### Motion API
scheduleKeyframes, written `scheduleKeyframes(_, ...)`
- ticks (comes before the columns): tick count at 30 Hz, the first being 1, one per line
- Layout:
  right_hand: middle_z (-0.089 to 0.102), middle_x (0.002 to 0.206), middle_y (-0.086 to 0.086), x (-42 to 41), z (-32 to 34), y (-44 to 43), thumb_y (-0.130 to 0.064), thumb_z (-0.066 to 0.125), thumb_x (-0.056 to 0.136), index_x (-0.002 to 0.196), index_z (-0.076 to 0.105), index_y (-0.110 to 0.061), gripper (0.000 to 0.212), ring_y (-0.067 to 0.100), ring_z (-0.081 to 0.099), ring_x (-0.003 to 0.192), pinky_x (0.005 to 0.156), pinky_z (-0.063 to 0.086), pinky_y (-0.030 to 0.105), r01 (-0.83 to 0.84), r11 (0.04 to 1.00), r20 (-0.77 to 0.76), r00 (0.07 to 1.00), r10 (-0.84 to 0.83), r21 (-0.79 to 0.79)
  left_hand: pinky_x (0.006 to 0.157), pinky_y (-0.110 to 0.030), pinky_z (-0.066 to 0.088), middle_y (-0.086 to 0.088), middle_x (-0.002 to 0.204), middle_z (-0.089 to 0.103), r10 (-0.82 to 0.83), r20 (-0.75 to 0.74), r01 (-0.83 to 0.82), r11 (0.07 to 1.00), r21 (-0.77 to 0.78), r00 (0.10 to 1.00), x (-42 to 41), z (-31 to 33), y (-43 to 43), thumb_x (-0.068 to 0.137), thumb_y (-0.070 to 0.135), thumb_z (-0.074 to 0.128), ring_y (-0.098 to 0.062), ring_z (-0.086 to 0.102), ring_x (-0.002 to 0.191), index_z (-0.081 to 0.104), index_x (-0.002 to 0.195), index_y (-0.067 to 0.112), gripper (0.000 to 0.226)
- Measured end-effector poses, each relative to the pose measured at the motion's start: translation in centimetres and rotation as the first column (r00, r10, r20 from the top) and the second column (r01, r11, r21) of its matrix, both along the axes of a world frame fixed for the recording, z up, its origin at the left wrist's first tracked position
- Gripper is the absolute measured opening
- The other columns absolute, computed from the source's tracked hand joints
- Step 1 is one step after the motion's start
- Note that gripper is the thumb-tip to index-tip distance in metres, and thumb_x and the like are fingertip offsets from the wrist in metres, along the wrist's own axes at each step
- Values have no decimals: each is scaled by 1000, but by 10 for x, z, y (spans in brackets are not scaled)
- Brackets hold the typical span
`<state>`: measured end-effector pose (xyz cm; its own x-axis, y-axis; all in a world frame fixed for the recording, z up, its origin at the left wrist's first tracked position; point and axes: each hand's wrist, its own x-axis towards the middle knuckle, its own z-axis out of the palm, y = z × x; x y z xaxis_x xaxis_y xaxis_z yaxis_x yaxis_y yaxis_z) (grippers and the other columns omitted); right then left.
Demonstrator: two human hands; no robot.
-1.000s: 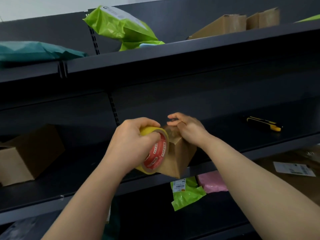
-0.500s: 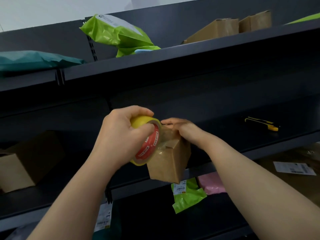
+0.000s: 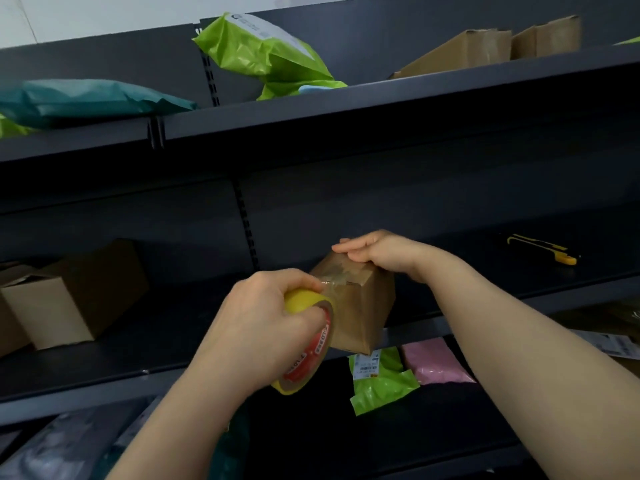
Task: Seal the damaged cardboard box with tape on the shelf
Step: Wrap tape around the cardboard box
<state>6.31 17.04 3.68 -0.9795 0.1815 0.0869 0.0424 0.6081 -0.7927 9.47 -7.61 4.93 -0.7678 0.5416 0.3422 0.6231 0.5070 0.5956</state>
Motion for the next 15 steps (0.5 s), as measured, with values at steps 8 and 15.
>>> scheduleKeyframes(8,70,105,-18,17,9,-22,-36,68,88,89,76,-38,8,8,62,103,91,51,31,343,775,-342,923,-174,531,72,-36,60,19,92,63,3,7,-3,999,-50,1000,2,-6,-5,78,39,68,-4,61,84,67,100,45,23)
scheduleKeyframes(15,45,148,-14,41,11,-23,-49,36,100,128,57,-49,36,14,34,140,115,25,34,2,825,-10,1000,5,565,74,-36,59,18,94,60,7,39,-4,997,-74,999,-4,-15,-6,81,36,68,-4,59,85,66,97,46,19)
